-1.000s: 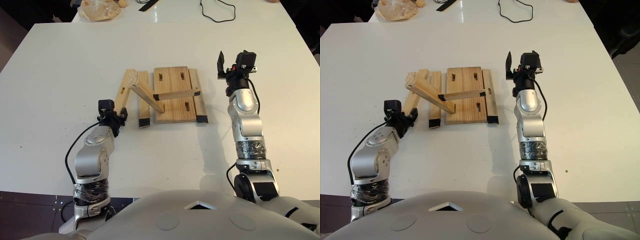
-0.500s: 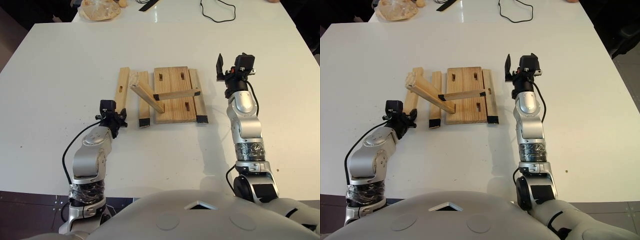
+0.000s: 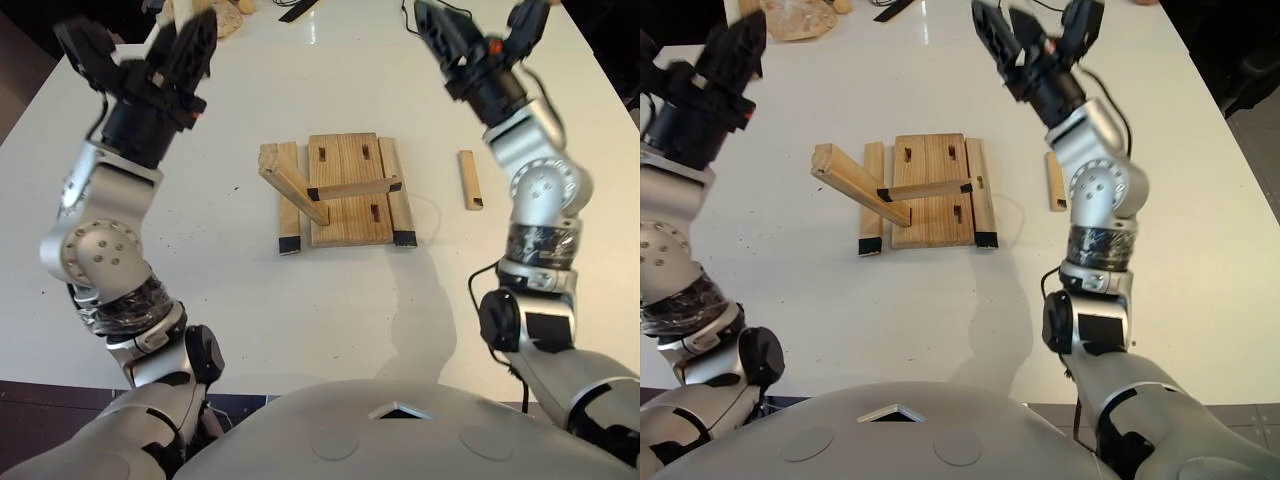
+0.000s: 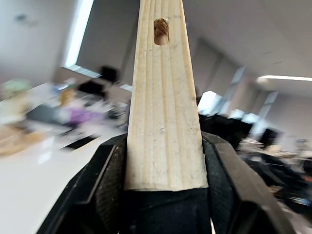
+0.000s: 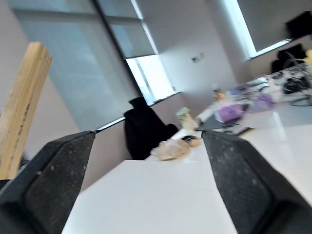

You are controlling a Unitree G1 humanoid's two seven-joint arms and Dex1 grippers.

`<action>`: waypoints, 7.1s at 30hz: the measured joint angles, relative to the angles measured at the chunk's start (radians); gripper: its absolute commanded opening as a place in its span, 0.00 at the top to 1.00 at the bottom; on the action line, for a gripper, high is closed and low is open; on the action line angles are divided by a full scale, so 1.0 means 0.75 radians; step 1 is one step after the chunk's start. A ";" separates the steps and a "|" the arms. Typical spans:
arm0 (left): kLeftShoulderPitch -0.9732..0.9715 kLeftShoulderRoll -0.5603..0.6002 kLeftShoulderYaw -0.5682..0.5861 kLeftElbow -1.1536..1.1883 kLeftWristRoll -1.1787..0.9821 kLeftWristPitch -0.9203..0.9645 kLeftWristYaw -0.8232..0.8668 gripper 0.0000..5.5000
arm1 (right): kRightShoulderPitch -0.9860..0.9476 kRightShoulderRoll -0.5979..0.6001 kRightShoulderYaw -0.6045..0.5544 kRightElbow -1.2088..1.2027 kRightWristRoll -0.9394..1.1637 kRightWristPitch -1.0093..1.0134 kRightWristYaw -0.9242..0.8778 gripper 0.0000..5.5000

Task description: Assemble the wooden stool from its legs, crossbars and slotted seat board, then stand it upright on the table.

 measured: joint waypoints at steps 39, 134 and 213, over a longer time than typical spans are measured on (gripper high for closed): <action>0.087 0.298 -0.311 -0.105 -0.476 -0.055 -0.368 0.63 | -0.173 -0.340 -0.015 -0.481 0.632 0.420 0.002 0.27; 0.136 0.461 -0.453 -0.122 -0.362 -0.052 -0.682 0.54 | 0.088 -0.706 0.036 -0.681 1.304 0.127 -0.104 0.63; 0.254 -0.084 -0.131 0.142 -0.010 -0.548 0.208 0.42 | 0.270 -0.731 0.283 0.052 -0.319 -0.458 1.042 0.63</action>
